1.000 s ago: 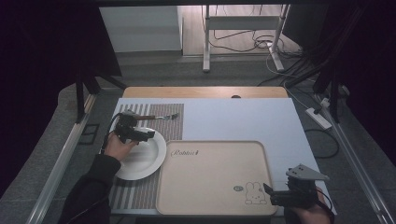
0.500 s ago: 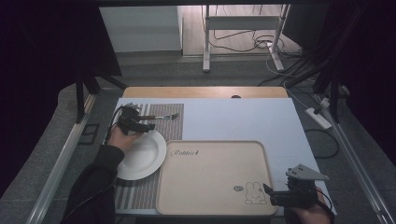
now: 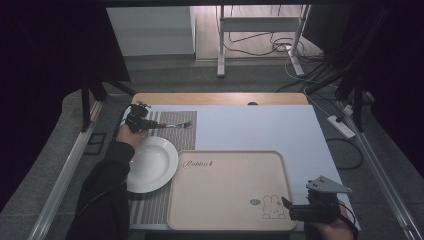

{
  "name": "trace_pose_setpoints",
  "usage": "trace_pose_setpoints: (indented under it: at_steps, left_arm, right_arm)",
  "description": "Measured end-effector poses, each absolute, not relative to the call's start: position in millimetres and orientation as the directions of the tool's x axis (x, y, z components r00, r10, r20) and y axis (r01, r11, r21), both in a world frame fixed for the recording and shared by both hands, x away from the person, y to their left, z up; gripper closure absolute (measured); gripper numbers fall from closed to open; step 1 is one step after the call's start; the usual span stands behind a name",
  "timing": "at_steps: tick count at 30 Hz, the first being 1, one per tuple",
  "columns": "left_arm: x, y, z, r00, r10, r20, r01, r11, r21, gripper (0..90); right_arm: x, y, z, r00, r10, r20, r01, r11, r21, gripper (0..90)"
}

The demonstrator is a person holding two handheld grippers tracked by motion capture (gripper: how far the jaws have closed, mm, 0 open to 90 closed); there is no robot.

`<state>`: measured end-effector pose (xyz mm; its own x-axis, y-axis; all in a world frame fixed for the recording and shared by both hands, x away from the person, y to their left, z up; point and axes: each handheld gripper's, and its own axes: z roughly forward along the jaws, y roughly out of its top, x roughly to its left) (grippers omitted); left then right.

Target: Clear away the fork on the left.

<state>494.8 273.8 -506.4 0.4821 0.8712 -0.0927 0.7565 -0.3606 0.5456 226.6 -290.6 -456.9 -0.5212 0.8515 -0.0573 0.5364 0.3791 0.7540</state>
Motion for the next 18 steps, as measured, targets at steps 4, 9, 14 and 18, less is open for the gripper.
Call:
trace_pose_setpoints:
  at_steps: [4,9,14,18]
  left_arm:
    - [508.2,275.8,-509.4,0.464,0.881,-0.093,0.774,-0.352,0.526,88.7]
    - [520.9,275.7,-513.6,0.444,0.893,-0.068,0.797,-0.360,0.485,88.6]
    - [521.6,273.0,-517.7,0.458,0.889,-0.025,0.804,-0.402,0.438,88.6]
    - [514.3,274.3,-519.6,0.475,0.878,-0.055,0.806,-0.410,0.427,88.6]
  right_arm:
    - [226.6,-290.9,-456.9,-0.522,0.851,-0.054,0.537,0.377,0.754,0.0]
    - [226.3,-291.2,-456.9,-0.524,0.850,-0.054,0.535,0.377,0.756,0.0]
    - [226.0,-291.9,-456.6,-0.524,0.850,-0.053,0.537,0.378,0.754,0.0]
    - [225.5,-291.6,-456.8,-0.522,0.851,-0.054,0.535,0.376,0.756,0.0]
